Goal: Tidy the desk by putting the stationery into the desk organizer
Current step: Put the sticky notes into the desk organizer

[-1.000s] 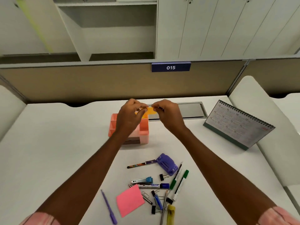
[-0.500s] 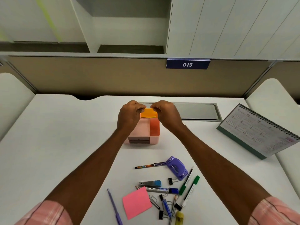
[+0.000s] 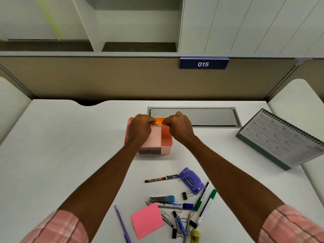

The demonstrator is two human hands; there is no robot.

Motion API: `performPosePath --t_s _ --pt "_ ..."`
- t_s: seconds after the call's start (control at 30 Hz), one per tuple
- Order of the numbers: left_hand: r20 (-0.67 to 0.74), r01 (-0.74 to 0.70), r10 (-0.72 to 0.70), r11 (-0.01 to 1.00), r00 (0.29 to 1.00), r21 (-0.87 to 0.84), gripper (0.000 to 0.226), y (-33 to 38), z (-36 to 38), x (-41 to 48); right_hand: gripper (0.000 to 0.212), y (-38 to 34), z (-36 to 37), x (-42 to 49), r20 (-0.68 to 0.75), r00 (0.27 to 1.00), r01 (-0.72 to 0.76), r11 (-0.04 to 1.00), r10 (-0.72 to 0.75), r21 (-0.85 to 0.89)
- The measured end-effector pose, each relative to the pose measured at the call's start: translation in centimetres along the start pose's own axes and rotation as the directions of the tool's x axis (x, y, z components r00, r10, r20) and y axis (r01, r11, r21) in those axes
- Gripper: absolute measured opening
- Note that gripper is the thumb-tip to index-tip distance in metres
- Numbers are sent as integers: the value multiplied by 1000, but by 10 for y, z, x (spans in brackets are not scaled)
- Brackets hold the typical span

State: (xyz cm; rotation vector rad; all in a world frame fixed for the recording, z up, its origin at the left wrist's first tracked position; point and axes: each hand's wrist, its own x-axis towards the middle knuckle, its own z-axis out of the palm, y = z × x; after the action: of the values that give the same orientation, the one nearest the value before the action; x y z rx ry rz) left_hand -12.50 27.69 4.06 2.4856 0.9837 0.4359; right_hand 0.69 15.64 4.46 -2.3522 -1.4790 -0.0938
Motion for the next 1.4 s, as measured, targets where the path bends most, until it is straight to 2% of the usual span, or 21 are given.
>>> performPosePath --t_s 0.23,0.4,0.6,0.77,0.87,1.03,1.23,1.4 --pt "8 -12 12 998 1000 54 27 2 -2 2 35 -2 6 1 53 998 30 1000 -29 -7" --pt "-22 -74 76 994 997 78 27 -2 -5 -2 29 -3 3 1 17 1000 -7 999 6 46" --pt "-103 -89 92 996 990 31 25 1 -9 -12 27 -9 -7 -5 -37 999 -20 993 24 117" --pt "-166 -73 58 994 984 -84 21 13 -7 -34 26 -18 -10 -22 -96 994 -39 985 55 168" --pt "-137 -70 49 986 989 -153 24 21 -6 -54 25 -25 -13 -42 -137 989 -26 967 63 254" --pt "-119 -64 38 972 992 -225 20 28 -7 -100 26 -38 -17 -88 -121 990 -25 931 74 365" --pt "-27 -25 17 958 999 -286 15 18 -8 -163 23 -51 -11 -145 32 995 -97 893 92 439" --pt "158 80 -49 978 986 -195 18 4 -7 -205 21 -59 -8 -188 164 978 -195 850 130 489"
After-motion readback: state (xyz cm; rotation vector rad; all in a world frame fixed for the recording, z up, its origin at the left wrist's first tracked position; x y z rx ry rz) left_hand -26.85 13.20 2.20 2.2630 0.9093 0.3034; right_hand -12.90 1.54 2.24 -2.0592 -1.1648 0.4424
